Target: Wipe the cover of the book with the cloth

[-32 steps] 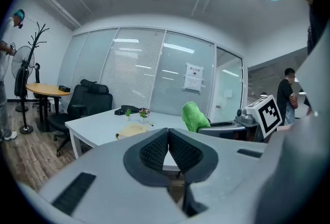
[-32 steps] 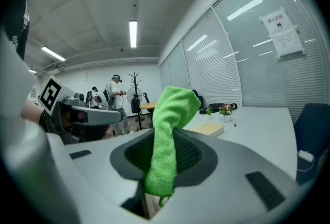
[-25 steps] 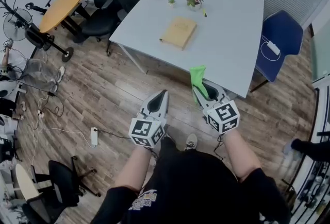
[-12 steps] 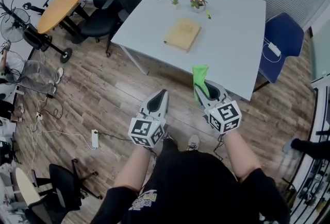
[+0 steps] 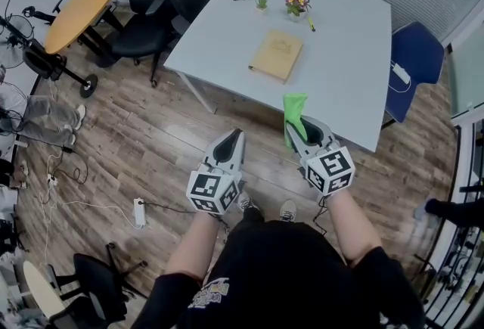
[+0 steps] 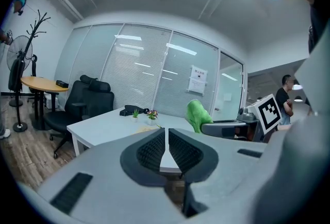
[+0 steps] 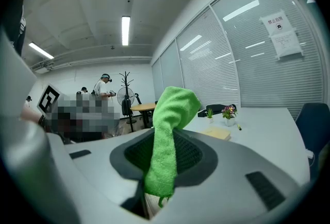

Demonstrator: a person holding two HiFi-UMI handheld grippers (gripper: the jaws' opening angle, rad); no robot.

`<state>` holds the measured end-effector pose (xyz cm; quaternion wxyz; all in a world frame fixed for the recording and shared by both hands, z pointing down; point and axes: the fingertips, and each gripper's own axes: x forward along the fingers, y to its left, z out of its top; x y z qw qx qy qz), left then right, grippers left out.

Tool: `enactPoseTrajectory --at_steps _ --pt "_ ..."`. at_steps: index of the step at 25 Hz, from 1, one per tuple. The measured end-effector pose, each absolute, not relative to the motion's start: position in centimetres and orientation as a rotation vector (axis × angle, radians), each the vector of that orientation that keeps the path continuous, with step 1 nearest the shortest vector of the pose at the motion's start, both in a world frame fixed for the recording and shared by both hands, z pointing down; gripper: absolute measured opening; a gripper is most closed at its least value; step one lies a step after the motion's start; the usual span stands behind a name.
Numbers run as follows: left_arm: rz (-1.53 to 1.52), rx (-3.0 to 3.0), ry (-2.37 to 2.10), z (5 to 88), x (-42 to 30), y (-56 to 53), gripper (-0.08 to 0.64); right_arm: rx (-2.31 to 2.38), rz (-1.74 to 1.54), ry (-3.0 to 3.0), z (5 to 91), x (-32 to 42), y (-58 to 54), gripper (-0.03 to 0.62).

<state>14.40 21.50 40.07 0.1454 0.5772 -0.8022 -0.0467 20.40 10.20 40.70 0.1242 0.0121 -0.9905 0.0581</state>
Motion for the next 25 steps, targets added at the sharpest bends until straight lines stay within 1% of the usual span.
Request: enactPoseTrajectory --at_steps 5,6,7,9,11,12,13,18,25 --pt "-0.140 1.705 -2.278 40.1 11.2 22.2 0.009 0.089 0.166 -2.884 40.5 17.7 11.1 0.098" --pt "-0.142 1.716 -2.268 40.1 10.7 22.2 0.025 0.102 0.166 -2.883 40.4 17.2 11.3 0.097" --pt "-0.145 1.728 -2.257 40.2 10.1 22.3 0.061 0.114 0.165 -2.883 40.4 16.8 11.4 0.098" --pt "-0.142 1.748 -2.241 40.3 9.1 22.2 0.107 0.138 0.162 -2.882 40.3 16.0 11.6 0.097" --pt "-0.123 1.768 -2.233 40.4 8.2 22.1 0.207 0.159 0.159 -2.883 40.3 15.3 11.6 0.098" --pt "-0.113 1.778 -2.228 40.6 7.8 22.0 0.238 0.169 0.158 -2.884 40.3 15.0 11.6 0.097" --pt "-0.106 1.787 -2.221 40.7 7.5 21.9 0.252 0.180 0.157 -2.884 40.3 14.8 11.5 0.098" --pt "-0.081 1.824 -2.181 41.0 6.4 22.0 0.268 0.221 0.161 -2.880 40.4 13.7 11.4 0.098" --pt "-0.055 1.825 -2.158 41.4 5.4 21.6 0.275 0.237 0.163 -2.877 40.4 12.7 10.7 0.098"
